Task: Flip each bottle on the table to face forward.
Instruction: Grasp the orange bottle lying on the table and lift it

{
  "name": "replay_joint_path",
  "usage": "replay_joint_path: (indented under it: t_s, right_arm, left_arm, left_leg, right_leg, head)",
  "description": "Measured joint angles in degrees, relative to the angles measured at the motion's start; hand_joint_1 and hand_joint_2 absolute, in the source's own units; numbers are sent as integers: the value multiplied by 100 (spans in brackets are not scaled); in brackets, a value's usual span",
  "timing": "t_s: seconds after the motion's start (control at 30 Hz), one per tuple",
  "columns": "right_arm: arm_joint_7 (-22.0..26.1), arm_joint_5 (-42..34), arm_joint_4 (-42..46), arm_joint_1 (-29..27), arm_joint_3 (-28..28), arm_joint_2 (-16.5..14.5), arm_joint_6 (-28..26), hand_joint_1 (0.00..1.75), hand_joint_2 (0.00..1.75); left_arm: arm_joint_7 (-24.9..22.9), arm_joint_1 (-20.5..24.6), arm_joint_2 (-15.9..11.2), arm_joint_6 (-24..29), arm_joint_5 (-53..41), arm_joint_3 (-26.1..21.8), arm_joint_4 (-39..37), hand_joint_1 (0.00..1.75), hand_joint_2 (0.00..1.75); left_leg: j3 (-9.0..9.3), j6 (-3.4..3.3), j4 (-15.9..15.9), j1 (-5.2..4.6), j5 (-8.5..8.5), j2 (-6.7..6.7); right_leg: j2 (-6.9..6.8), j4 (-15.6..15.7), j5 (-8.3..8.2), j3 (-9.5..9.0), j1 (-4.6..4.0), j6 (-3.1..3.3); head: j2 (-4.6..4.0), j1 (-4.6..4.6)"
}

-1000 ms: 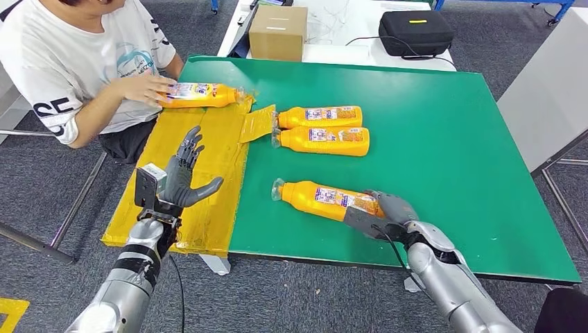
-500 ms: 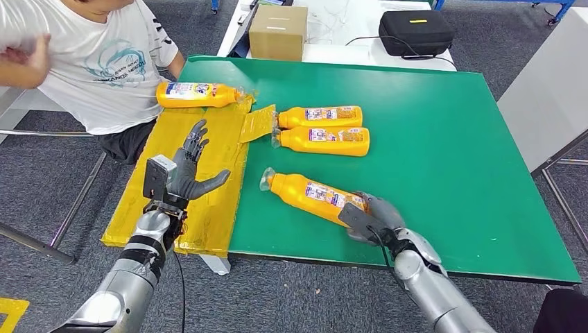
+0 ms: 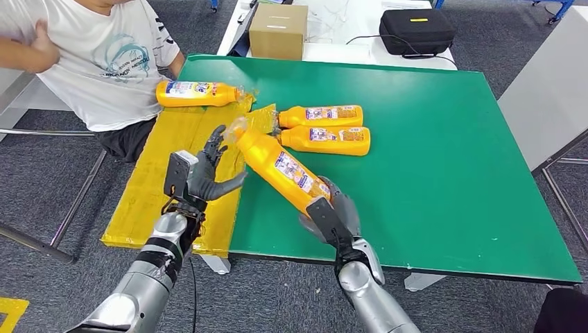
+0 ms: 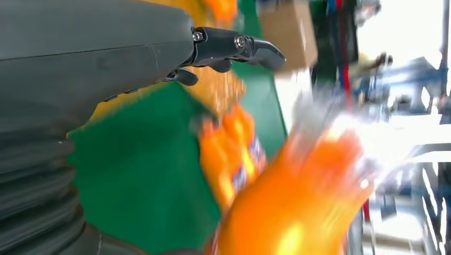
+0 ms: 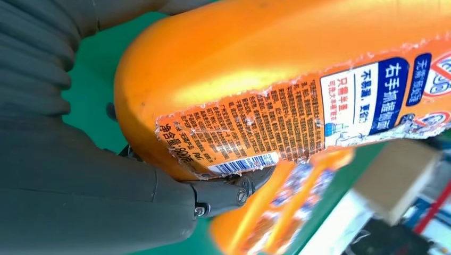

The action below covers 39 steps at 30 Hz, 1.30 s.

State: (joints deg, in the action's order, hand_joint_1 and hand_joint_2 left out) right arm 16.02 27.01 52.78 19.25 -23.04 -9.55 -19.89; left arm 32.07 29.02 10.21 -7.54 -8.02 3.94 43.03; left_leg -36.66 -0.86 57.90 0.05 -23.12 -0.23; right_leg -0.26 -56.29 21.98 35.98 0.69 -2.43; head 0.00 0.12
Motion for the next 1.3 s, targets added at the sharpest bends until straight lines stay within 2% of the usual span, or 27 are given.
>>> replay_joint_path:
  t_s: [0.23, 0.47, 0.6, 1.03, 1.3]
  right_arm:
    - [281, -276, -591, 485, -3, -375, -13, 175, 175]
    - [347, -249, -956, 704, -50, -472, 21, 175, 175]
    - [347, -186, -1132, 794, -141, -494, 77, 175, 175]
    - [339, -128, -1361, 858, -242, -572, 96, 175, 175]
    - [229, 18, -1511, 859, -414, -741, 225, 175, 175]
  left_arm:
    - [-314, -36, 103, -555, 593, 406, -21, 0, 175]
    - [-499, -164, 61, -1442, 1313, 718, 64, 0, 175]
    - [-503, -247, 15, -1760, 1594, 868, 205, 0, 175]
    - [-541, -424, -13, -1790, 1674, 1021, 510, 0, 175]
    - [-770, -425, -31, -1835, 1955, 1062, 502, 0, 175]
  left_leg:
    - [0, 1, 0, 2, 1, 0]
    - [-1, 1, 0, 2, 0, -2]
    - [-2, 0, 0, 2, 0, -2]
    - [-2, 0, 0, 2, 0, -2]
    - [-2, 1, 0, 3, 0, 0]
  right_leg:
    - [0, -1, 0, 0, -3, 0]
    - [-1, -1, 1, 0, -2, 0]
    - [-1, -1, 1, 0, -2, 1]
    - [-1, -1, 1, 1, -3, 1]
    - [0, -1, 1, 3, -4, 1]
  head:
    - [0, -1]
    - [0, -1]
    - [0, -1]
    - [0, 0]
    - [0, 0]
